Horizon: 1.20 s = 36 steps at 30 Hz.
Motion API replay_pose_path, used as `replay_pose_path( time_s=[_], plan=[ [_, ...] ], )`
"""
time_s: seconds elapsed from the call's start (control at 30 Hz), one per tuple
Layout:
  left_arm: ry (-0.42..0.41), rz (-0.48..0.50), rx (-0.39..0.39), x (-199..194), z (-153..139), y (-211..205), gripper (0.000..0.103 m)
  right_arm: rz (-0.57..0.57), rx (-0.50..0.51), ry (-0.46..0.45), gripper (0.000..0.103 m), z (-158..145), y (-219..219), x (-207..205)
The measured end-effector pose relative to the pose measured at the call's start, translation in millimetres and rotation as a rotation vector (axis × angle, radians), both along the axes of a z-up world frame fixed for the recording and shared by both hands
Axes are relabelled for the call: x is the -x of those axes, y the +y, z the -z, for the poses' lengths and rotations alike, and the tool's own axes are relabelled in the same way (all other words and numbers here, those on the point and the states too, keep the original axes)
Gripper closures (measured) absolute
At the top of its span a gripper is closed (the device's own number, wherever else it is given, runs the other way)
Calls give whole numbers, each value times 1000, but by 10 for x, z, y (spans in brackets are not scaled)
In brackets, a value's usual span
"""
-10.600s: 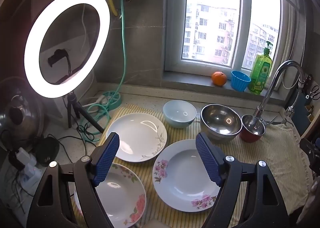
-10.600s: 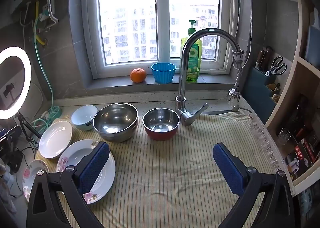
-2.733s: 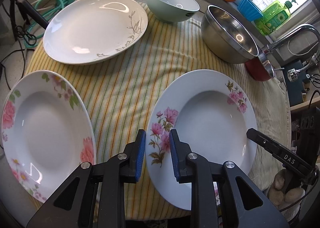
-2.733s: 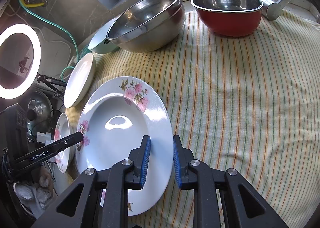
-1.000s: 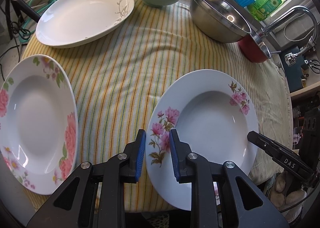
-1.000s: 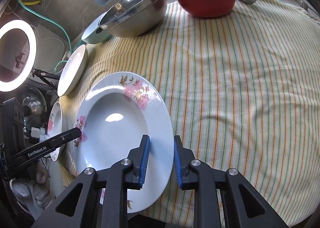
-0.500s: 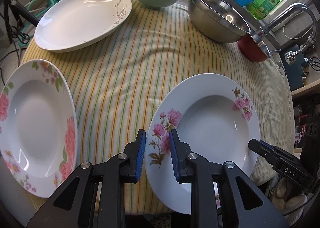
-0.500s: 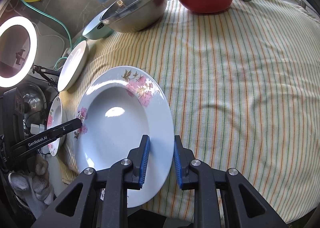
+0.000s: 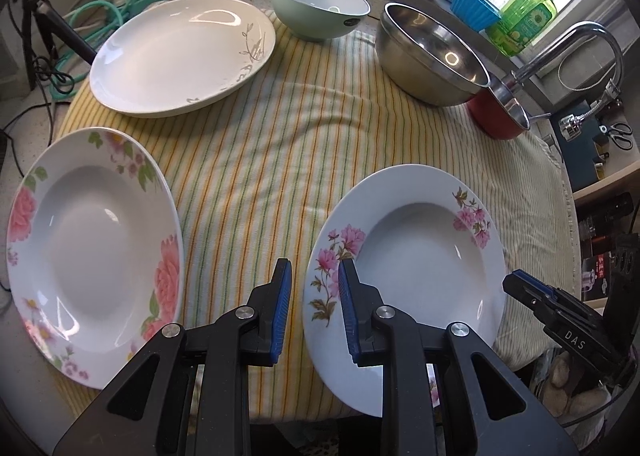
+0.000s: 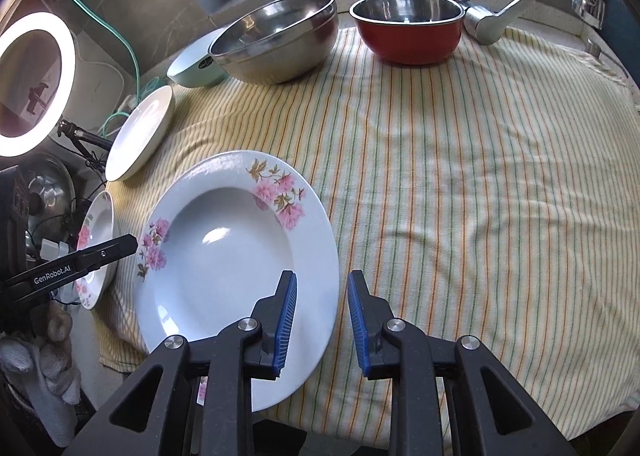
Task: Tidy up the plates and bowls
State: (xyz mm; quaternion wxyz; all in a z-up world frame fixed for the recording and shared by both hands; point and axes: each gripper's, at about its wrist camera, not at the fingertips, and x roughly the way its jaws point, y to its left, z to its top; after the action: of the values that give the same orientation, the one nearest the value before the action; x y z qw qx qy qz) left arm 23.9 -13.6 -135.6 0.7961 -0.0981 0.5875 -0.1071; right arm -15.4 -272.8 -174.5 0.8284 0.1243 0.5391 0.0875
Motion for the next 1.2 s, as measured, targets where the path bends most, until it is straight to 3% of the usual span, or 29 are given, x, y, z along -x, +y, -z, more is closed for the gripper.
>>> replay_pose_path(
  time_s=[0.23, 0.37, 0.47, 0.7, 0.93, 1.2],
  plan=[
    [-40, -44, 23, 115, -126, 176, 81, -5, 23, -96, 76, -204, 122, 5],
    [-60, -84, 24, 192, -184, 369, 81, -28, 16, -170, 64, -343, 270, 9],
    [-69, -123, 23, 238, -214, 562, 81, -50, 0, -201, 63, -419, 406, -15],
    [-90, -233, -8, 372, -252, 1045, 81, -158, -21, -217, 60, -521, 908, -123],
    [-109, -327, -37, 485, -250, 1473, 81, -233, -36, -146, 60, -453, 1374, -262],
    [-90, -425, -46, 570, -130, 1913, 81, -343, -53, -127, 60, -406, 1913, -371]
  ],
)
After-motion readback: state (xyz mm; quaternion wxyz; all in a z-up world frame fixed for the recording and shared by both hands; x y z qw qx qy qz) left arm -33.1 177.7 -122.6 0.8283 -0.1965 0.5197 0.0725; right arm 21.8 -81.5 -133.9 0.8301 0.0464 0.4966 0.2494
